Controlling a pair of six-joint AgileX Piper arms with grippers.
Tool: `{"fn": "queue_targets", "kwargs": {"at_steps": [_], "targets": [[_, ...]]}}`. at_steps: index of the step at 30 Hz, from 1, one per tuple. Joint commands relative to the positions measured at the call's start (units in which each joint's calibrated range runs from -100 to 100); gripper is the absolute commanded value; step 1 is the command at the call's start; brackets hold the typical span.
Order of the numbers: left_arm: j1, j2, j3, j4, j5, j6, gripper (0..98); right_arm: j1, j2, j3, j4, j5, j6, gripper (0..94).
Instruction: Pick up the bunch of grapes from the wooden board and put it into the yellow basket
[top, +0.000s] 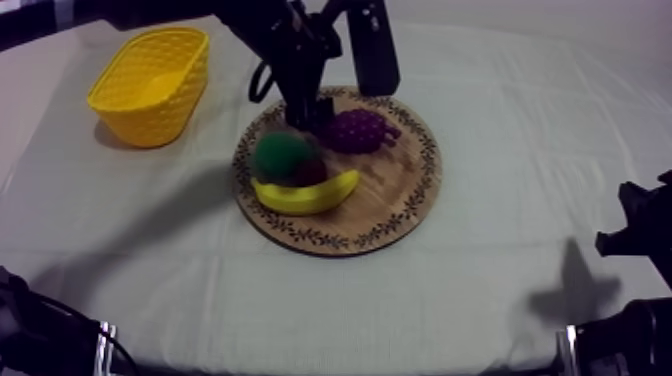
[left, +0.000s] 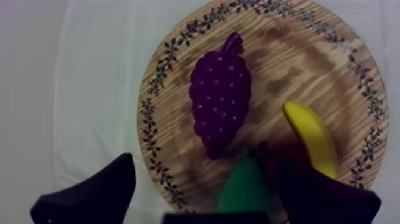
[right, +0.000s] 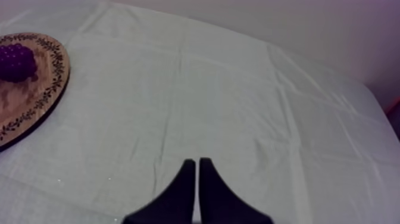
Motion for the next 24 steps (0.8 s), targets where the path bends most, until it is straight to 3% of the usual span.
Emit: {"fn": "queue_targets", "kwargs": {"at_steps": [1, 24], "targets": [[0.1, 1.6, -0.3, 0.02, -0.4, 0.1, 87.1, 0.0, 0.0, 0.0, 0.0, 0.0, 0.0, 0.2], [0.3, 13.3, -7.1, 0.89, -2.0, 1.0, 84.2, 0.0, 0.0, 0.0, 0.0, 0.0, 0.0, 0.2]]}}
